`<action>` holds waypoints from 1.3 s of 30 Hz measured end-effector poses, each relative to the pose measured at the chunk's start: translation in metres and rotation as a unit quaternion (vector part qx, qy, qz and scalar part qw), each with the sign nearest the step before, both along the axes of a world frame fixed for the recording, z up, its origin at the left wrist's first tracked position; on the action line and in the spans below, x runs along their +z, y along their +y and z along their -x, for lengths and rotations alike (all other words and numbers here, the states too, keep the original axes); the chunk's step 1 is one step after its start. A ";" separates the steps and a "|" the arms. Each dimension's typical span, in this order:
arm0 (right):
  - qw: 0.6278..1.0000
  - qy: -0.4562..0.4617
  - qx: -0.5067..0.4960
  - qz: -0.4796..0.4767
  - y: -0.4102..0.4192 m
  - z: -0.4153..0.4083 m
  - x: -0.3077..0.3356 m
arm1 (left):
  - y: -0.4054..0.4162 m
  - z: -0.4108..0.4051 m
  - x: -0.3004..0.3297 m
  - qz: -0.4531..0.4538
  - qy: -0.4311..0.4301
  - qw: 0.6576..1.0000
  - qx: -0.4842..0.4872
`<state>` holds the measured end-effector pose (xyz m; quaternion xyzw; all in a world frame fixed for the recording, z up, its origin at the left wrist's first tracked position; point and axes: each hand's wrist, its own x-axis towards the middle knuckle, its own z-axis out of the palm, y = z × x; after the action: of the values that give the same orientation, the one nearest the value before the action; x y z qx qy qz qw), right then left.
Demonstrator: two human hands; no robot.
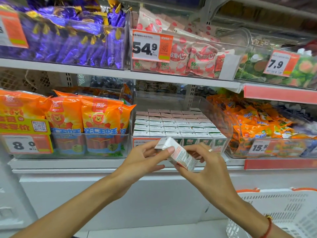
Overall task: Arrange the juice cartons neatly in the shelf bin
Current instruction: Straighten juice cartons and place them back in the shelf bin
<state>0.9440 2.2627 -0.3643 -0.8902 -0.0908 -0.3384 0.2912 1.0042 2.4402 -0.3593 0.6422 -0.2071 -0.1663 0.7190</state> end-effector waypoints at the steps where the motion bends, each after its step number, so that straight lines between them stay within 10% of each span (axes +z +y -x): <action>1: 0.998 -0.027 -0.008 0.048 0.001 0.000 -0.001 | -0.001 0.001 0.000 -0.011 -0.003 1.000 -0.005; 7: 0.981 -0.082 -0.016 0.172 0.003 -0.003 0.000 | -0.001 -0.002 -0.002 0.000 0.046 0.999 0.022; 15: 0.990 0.116 0.078 0.029 0.001 0.002 0.001 | 0.011 -0.006 0.008 -0.043 -0.063 0.992 0.095; 22: 0.990 0.026 0.001 0.139 0.012 -0.023 0.004 | -0.001 -0.008 0.011 0.008 -0.024 0.989 0.148; 27: 0.992 -0.008 -0.012 0.121 0.002 -0.051 0.020 | 0.009 -0.034 0.026 -0.098 -0.148 0.973 0.147; 33: 0.992 -0.045 -0.018 0.120 -0.006 -0.124 0.042 | 0.042 -0.098 0.020 -0.363 -0.538 0.672 0.356; 39: 0.995 -0.017 0.018 0.101 0.000 -0.221 0.049 | 0.050 -0.132 -0.003 -0.397 -0.595 0.591 0.374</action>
<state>1.1650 2.2626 -0.3151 -0.9074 -0.1453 -0.3375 0.2041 1.1362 2.4899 -0.3628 0.8409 -0.2441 0.4706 0.1089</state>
